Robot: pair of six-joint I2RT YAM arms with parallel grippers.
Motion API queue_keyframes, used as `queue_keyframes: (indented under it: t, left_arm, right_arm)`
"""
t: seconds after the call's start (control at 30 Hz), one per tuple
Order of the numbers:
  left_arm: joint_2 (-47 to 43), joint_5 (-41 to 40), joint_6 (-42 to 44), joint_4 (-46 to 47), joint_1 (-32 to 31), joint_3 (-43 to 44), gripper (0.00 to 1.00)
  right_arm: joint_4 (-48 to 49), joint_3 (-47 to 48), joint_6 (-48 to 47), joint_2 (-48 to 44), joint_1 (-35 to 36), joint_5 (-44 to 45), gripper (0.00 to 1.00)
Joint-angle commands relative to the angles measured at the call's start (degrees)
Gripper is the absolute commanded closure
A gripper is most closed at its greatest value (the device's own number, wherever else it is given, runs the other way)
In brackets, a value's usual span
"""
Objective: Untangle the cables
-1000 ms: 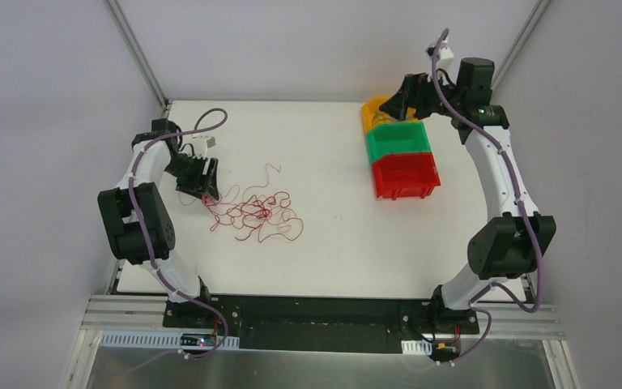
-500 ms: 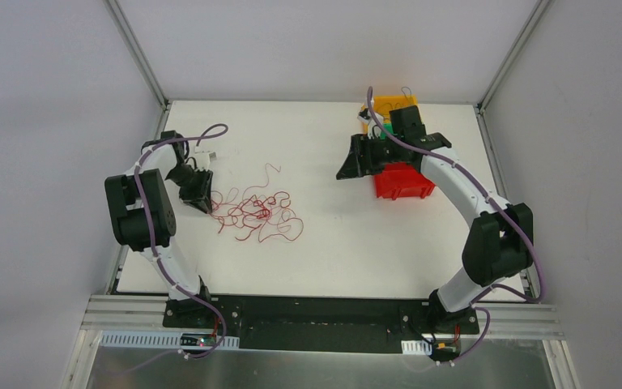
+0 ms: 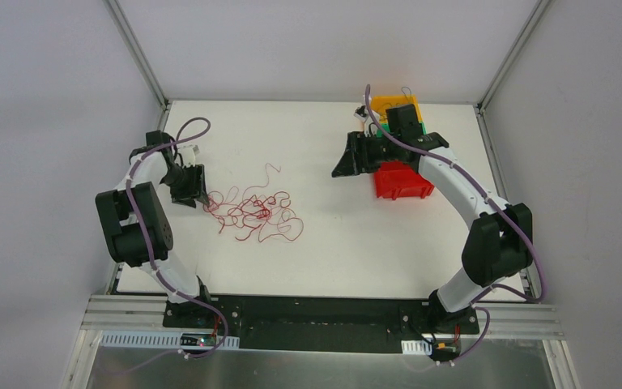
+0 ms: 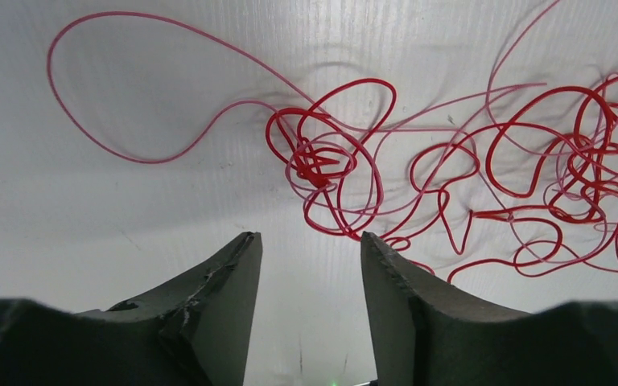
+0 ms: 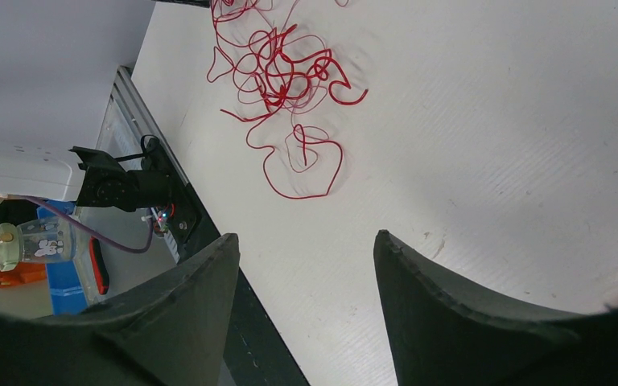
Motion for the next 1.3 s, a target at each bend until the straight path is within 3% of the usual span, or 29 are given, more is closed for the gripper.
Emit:
queue_keyframes:
  t: [0.0, 0.13, 0.3, 0.47, 0.7, 0.8, 0.93, 1.0, 1.27]
  left_arm:
    - [5.4, 1.5, -4.6, 2.6, -0.2, -1.7, 0.53]
    - [8.7, 4.7, -7.5, 3.5, -0.4, 0.3, 0.53]
    - [4.8, 12.6, -5.5, 4.0, -1.2, 0.2, 1.00]
    - [-9.5, 23.5, 1.8, 4.0, -6.6, -2.9, 1.00]
    - [-25.7, 26.3, 5.4, 4.0, -19.0, -1.8, 1.00]
    - [-27.6, 27.2, 4.3, 4.0, -22.0, 0.1, 1.00]
    - [-27.7, 26.9, 2.6, 4.0, -25.5, 2.4, 1.00]
    - [-27.5, 26.9, 1.5, 4.0, -26.8, 3.3, 1.00]
    - [-27.6, 28.4, 0.0, 4.0, -28.1, 4.7, 1.00]
  right_arm:
    - [0.8, 1.4, 0.3, -2.7, 0.2, -1.3, 0.35]
    - [0.8, 1.1, -0.1, -3.3, 0.3, -0.9, 0.35]
    - [4.0, 0.5, 3.5, -3.9, 0.2, -2.6, 0.43]
    - [12.9, -1.9, 12.0, -5.3, 1.7, -4.8, 0.56]
    - [21.3, 2.0, 18.4, -3.7, 10.6, -4.5, 0.57]
    - [22.9, 5.8, 20.2, -1.1, 14.2, -3.0, 0.56]
    - [22.9, 10.1, 19.7, 2.4, 18.0, -0.5, 0.43]
    - [22.9, 11.5, 19.5, 3.7, 19.4, 0.4, 0.43]
    - [17.5, 12.4, 10.1, 6.1, 21.9, 15.1, 0.59]
